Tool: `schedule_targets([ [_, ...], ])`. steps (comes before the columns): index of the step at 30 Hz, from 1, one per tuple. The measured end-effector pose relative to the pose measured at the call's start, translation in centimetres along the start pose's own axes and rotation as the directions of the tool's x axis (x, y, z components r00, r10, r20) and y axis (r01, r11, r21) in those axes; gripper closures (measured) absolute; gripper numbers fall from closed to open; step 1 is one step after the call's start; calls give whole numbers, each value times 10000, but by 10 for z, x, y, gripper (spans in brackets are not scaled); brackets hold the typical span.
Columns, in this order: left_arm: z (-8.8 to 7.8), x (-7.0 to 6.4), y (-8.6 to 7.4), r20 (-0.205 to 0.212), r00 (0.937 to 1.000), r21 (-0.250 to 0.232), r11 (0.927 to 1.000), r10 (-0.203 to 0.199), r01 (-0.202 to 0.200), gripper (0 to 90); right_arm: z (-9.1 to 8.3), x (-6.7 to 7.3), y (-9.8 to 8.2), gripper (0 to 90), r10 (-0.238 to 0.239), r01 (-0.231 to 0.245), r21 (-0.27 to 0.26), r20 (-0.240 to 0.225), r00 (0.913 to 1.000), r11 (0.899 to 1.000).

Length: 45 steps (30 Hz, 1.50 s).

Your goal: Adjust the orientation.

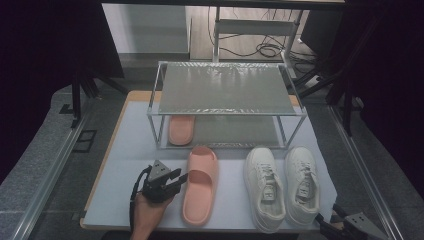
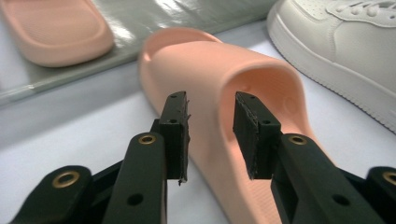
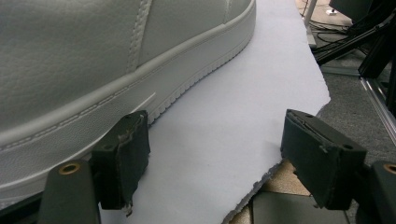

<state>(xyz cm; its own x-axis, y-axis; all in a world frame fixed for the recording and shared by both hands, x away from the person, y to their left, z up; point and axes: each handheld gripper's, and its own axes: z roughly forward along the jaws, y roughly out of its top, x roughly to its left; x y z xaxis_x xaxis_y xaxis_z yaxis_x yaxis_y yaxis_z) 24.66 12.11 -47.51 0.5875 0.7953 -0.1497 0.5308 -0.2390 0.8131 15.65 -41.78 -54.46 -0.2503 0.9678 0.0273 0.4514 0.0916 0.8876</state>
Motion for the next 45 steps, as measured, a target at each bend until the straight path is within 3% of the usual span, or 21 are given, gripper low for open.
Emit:
schedule_targets([
  [11,26,1,-6,-419,9986,315,9989,-332,345,634,0,0,0,237,-2,2,-1,-3,10000,10000],
  [24,29,1,0,-358,9968,-12,9974,-720,720,691,0,0,0,236,11,-11,-36,-18,10000,10000],
  [45,33,-6,19,-274,9988,-170,9991,-401,396,750,0,0,0,237,12,-12,-35,-17,10000,10000],
])
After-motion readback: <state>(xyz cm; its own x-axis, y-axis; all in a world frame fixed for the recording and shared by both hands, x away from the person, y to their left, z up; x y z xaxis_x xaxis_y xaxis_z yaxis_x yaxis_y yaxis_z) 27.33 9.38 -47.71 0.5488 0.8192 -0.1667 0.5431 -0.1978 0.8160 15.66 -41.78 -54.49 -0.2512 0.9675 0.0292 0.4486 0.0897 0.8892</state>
